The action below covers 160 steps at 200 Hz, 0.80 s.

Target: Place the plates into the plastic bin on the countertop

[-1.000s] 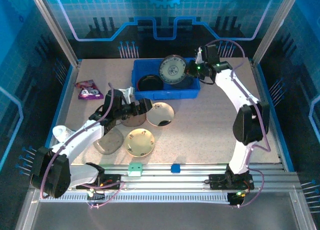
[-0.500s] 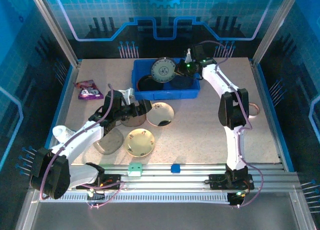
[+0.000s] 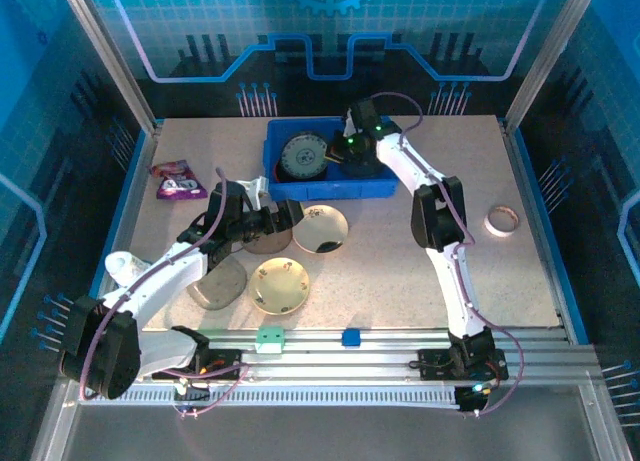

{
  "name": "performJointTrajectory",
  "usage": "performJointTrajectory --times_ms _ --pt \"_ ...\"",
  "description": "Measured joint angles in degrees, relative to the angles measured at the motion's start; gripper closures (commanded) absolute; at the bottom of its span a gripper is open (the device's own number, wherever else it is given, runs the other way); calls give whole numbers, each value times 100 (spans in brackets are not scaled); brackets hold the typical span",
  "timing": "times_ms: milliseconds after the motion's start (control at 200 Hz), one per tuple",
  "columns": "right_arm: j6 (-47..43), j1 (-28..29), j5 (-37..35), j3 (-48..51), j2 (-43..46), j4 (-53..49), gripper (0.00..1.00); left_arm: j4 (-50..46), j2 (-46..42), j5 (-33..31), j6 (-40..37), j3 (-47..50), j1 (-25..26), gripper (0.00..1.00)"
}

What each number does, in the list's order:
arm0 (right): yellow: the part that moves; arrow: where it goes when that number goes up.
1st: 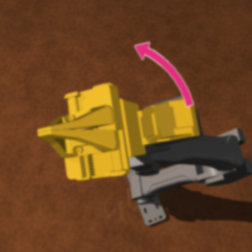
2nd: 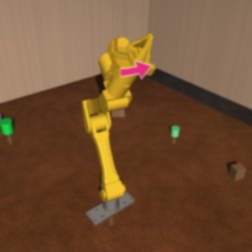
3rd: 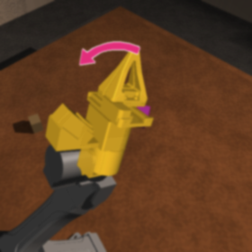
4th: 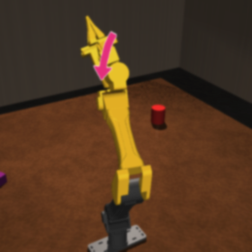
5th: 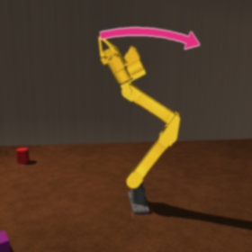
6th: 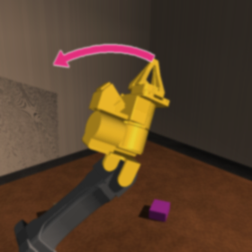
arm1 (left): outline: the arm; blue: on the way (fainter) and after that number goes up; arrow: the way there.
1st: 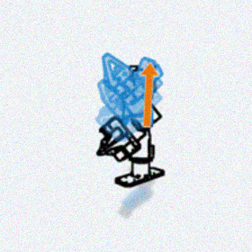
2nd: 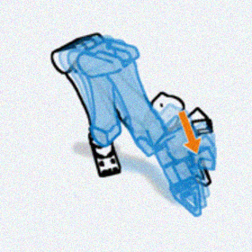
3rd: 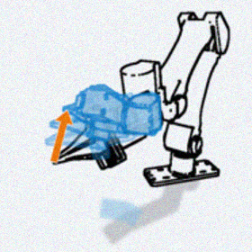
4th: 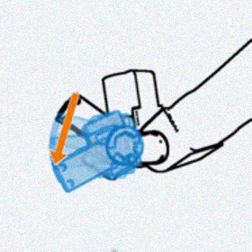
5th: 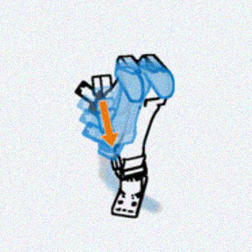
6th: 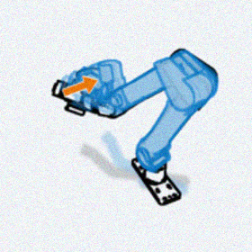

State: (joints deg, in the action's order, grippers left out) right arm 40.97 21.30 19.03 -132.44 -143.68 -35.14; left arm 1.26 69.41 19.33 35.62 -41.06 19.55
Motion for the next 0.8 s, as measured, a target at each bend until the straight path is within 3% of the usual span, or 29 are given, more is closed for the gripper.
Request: performJointTrajectory --times_ms 165,335,515,800 --pt "20 98 -17 -374 -304 -192 100 -13 0 0 2 0 0 4" --pt "-22 157 -170 -455 -400 -354 74 -13 0 0 4 0 0 4" --pt "-101 170 -365 -481 -400 -452 54 -13 0 2 4 0 0 4" --pt "-601 243 -1001 -483 -225 -839 42 -9 31 2 9 0 0 4"
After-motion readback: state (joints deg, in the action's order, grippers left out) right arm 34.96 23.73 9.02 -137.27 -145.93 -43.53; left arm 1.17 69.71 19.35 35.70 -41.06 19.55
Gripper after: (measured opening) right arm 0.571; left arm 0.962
